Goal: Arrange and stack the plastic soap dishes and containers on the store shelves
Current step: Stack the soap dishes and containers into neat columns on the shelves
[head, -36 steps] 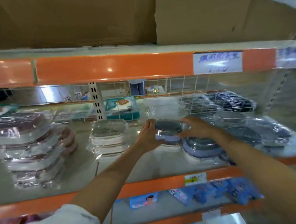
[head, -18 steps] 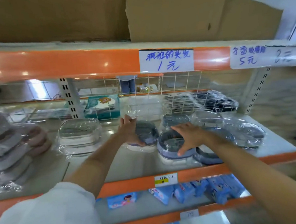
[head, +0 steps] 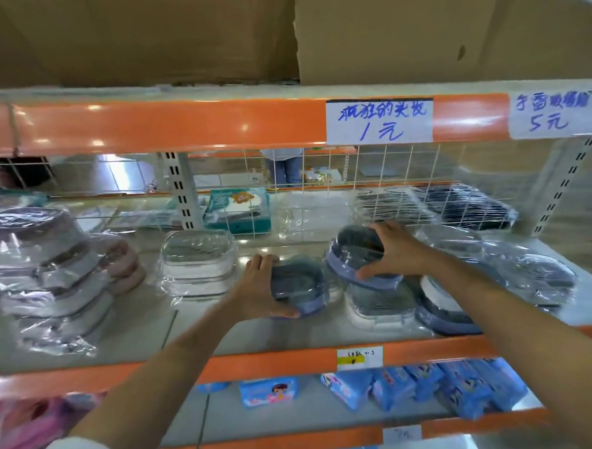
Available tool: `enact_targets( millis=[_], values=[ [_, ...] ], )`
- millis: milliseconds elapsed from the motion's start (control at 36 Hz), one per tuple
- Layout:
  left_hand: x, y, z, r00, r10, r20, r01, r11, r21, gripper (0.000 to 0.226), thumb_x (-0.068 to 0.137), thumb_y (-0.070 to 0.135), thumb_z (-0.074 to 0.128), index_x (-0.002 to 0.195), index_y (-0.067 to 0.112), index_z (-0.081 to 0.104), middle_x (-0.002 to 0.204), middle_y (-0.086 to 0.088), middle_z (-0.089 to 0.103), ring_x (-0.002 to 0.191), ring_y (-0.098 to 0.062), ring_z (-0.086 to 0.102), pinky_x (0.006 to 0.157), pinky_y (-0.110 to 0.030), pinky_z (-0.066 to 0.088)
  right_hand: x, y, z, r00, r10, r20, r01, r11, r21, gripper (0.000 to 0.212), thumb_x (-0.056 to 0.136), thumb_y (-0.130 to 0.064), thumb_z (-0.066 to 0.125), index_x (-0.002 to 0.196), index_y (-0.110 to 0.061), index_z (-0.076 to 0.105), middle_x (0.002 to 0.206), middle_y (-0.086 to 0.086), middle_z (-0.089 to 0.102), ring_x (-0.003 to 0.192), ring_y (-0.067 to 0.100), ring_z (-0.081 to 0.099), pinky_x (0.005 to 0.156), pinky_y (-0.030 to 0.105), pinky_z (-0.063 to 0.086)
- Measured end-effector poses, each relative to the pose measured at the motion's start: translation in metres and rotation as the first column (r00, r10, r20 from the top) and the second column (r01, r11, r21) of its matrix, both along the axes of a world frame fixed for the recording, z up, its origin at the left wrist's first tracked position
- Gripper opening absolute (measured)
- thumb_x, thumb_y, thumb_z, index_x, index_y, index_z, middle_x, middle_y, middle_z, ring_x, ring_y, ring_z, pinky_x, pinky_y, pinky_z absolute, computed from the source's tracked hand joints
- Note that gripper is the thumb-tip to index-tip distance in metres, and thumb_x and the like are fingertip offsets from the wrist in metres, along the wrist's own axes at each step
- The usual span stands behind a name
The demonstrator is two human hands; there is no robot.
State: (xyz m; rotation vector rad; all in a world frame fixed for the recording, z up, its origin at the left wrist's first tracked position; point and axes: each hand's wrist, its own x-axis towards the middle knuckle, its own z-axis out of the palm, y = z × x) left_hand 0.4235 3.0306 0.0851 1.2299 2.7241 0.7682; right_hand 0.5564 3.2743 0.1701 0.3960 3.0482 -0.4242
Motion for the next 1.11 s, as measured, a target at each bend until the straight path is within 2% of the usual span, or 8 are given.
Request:
enact_targets(
  millis=[167,306,472,556,806,889,972,1111],
  values=[
    [0.005,-0.030,-0.007,0.998,-0.028,0.053,0.026,0.999,0.040,0.117,0.034,0.065,0.078,0.133,0.017,0.037,0.123,0.000,0.036,0.110,-0.015,0.040,0.097,-0.026,0.040,-0.021,-0.051,-0.002,0.990,0.140,-0.024,-0.141,0.989,-0.051,0.101,0.070,-0.055,0.075,0.147,-0.018,0.021,0.137,0.004,0.025,0.128,0.023,0.027,0.103,0.034,0.032],
    [0.002,-0.057,-0.026,0.990,-0.010,0.143,-0.005,0.995,0.104,0.104,0.047,0.041,0.093,0.131,0.014,0.037,0.126,0.000,0.041,0.109,-0.013,0.046,0.097,-0.028,0.044,-0.041,-0.096,-0.022,0.972,0.227,0.057,-0.226,0.974,-0.018,0.107,0.068,-0.060,0.074,0.149,-0.017,0.018,0.142,0.005,0.021,0.132,0.025,0.021,0.110,0.044,0.029],
    [0.005,-0.070,-0.038,0.955,-0.009,0.295,-0.059,0.973,0.223,0.101,0.048,0.048,0.089,0.127,0.026,0.030,0.118,0.013,0.053,0.108,-0.009,0.055,0.094,-0.027,0.047,-0.054,-0.128,-0.043,0.958,0.274,0.082,-0.279,0.959,0.047,0.107,0.070,-0.066,0.069,0.150,-0.017,0.017,0.143,0.006,0.020,0.134,0.028,0.020,0.110,0.042,0.028],
    [0.008,-0.075,-0.040,0.939,-0.030,0.342,-0.075,0.954,0.291,0.100,0.046,0.055,0.082,0.125,0.033,0.024,0.116,0.022,0.048,0.105,0.002,0.053,0.091,-0.014,0.044,-0.057,-0.135,-0.043,0.949,0.300,0.093,-0.304,0.952,0.032,0.108,0.072,-0.064,0.068,0.151,-0.017,0.012,0.146,0.005,0.016,0.136,0.026,0.016,0.111,0.042,0.027],
    [0.015,-0.074,-0.029,0.928,-0.203,0.313,0.015,0.858,0.514,0.089,0.056,0.034,0.086,0.129,0.031,0.036,0.127,0.003,0.055,0.119,-0.009,0.054,0.096,-0.022,0.045,-0.055,-0.132,-0.046,0.940,0.330,0.080,-0.326,0.943,-0.065,0.108,0.074,-0.059,0.069,0.153,-0.020,0.006,0.152,0.002,0.011,0.141,0.023,0.012,0.115,0.043,0.022],
    [0.013,-0.076,-0.024,0.925,-0.167,0.341,-0.015,0.881,0.472,0.083,0.054,0.043,0.082,0.125,0.036,0.038,0.124,0.010,0.054,0.114,0.003,0.053,0.094,-0.019,0.045,-0.053,-0.127,-0.047,0.954,0.299,0.039,-0.285,0.937,-0.203,0.096,0.081,-0.060,0.061,0.153,-0.020,0.012,0.155,0.002,0.014,0.142,0.022,0.016,0.115,0.040,0.023],
    [0.004,-0.077,-0.027,0.949,-0.108,0.297,-0.019,0.919,0.393,0.089,0.054,0.056,0.082,0.129,0.029,0.043,0.125,0.007,0.054,0.116,-0.005,0.052,0.098,-0.035,0.048,-0.053,-0.118,-0.042,0.983,0.185,-0.017,-0.174,0.885,-0.432,0.076,0.090,-0.061,0.039,0.150,-0.019,0.023,0.156,0.001,0.021,0.143,0.022,0.021,0.114,0.039,0.025],
    [0.002,-0.078,-0.019,0.972,-0.048,0.231,-0.021,0.958,0.287,0.090,0.051,0.065,0.077,0.127,0.039,0.038,0.127,0.007,0.044,0.118,-0.013,0.048,0.098,-0.041,0.048,-0.068,-0.083,-0.049,0.997,0.067,-0.040,-0.076,0.957,-0.279,0.047,0.098,-0.044,0.042,0.128,-0.010,0.054,0.132,0.008,0.054,0.120,0.024,0.051,0.090,0.029,0.040]
  ],
)
